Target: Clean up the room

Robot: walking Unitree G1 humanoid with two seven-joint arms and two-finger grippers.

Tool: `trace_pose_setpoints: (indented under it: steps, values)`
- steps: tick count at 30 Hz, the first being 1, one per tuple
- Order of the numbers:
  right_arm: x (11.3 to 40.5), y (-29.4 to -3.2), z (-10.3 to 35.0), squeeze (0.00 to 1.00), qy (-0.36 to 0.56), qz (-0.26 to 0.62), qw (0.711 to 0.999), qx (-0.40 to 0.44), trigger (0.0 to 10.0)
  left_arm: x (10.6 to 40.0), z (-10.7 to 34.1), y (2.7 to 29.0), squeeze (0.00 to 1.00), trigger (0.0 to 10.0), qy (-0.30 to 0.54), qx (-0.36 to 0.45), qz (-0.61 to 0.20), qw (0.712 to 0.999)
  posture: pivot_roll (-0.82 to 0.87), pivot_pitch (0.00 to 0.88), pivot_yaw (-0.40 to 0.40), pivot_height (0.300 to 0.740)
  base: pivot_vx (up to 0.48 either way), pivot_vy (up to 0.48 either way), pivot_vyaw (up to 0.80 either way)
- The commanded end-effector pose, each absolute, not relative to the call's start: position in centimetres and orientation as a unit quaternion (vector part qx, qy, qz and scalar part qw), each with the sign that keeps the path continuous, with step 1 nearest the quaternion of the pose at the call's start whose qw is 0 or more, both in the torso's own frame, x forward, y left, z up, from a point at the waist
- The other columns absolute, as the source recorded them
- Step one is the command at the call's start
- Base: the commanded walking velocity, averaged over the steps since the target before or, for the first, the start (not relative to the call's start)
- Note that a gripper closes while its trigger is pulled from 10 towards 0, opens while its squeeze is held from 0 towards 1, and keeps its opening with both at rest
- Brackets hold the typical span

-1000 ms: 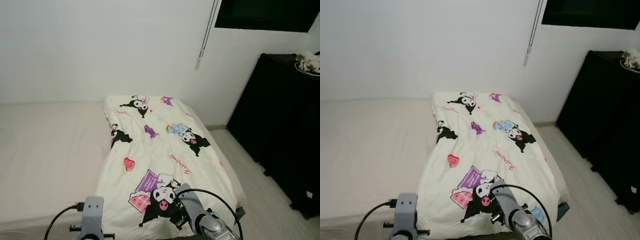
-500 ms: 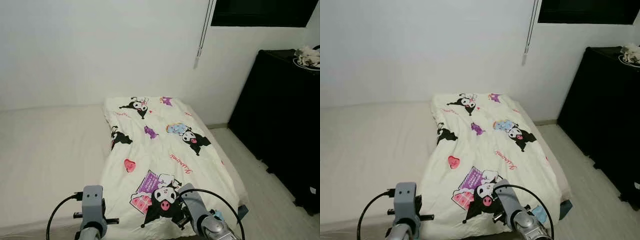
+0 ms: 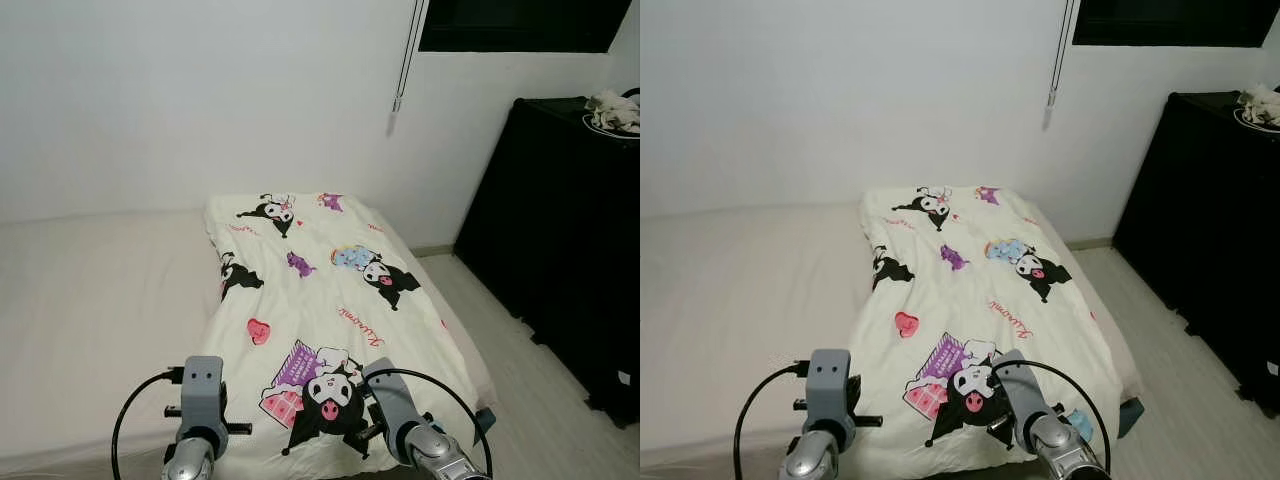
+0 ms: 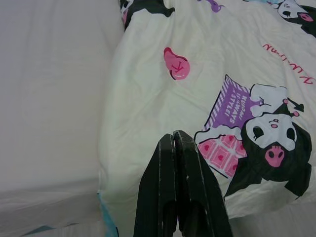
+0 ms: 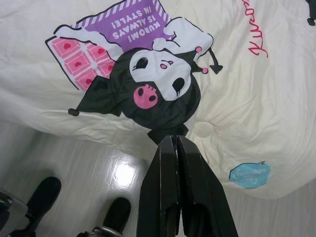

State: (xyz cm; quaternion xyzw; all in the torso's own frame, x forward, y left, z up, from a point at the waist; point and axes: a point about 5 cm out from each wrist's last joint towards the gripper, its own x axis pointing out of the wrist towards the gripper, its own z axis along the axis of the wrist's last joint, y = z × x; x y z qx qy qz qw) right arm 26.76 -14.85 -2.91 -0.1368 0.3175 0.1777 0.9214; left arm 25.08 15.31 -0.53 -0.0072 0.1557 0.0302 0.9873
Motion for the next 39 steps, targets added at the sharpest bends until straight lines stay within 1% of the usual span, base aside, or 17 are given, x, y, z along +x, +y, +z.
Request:
trace_pose_setpoints:
  steps: [1, 17, 27, 39]
  values:
    - [26.8, -15.2, -2.9, 0.0, 0.32, 0.17, 0.922, -0.133, 10.0, 24.8, -1.0, 15.3, 0.0, 10.0, 0.172, 0.004, 0.027, 0.985, -0.08, 0.0, -0.062, 0.74, 0.0, 0.0, 0.0]
    - [26.7, -15.0, -3.0, 0.0, 0.322, 0.169, 0.924, -0.121, 10.0, 24.4, -1.2, 16.4, 0.0, 10.0, 0.167, 0.007, 0.049, 0.985, -0.08, 0.0, -0.049, 0.74, 0.0, 0.0, 0.0]
    - [26.7, -14.5, -3.0, 0.0, 0.318, 0.175, 0.927, -0.097, 10.0, 23.8, -1.6, 16.8, 0.0, 10.0, 0.178, 0.017, 0.047, 0.983, -0.07, 0.0, -0.045, 0.74, 0.0, 0.0, 0.0]
    - [27.0, -14.4, -2.7, 0.0, 0.316, 0.161, 0.932, -0.074, 10.0, 23.6, -1.4, 16.9, 0.0, 10.0, 0.168, 0.019, 0.042, 0.985, -0.07, 0.0, -0.037, 0.74, 0.0, 0.0, 0.0]
